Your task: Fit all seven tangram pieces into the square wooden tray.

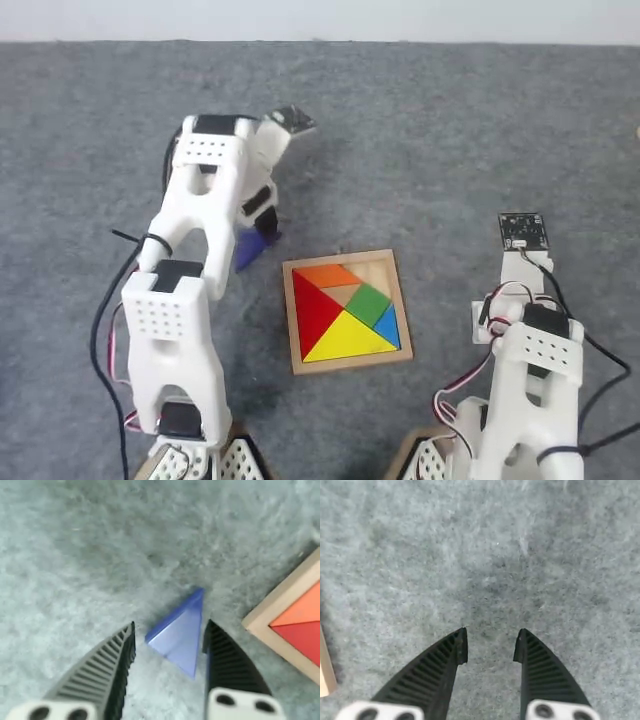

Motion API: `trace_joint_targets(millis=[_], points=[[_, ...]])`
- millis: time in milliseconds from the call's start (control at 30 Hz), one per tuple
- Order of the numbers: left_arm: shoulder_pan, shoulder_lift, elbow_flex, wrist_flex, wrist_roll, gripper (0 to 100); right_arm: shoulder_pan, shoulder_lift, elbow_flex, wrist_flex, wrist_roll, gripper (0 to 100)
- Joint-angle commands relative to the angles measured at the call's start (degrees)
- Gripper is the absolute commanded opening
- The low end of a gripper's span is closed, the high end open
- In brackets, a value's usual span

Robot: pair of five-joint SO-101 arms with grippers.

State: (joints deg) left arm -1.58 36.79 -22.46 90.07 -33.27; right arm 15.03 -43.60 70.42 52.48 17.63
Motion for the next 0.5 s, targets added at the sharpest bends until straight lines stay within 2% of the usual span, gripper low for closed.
trace_joint_targets(millis=[0,467], points=[[-0.7,-0.5,-3.4,2.5,0.3,23,0.4,0.1,-0.9,-0.8,0.5,16.2],[-2.2,7.6,-1.6,0.6,-1.8,24,0.4,-0.1,-0.9,-0.8,0.6,16.2]])
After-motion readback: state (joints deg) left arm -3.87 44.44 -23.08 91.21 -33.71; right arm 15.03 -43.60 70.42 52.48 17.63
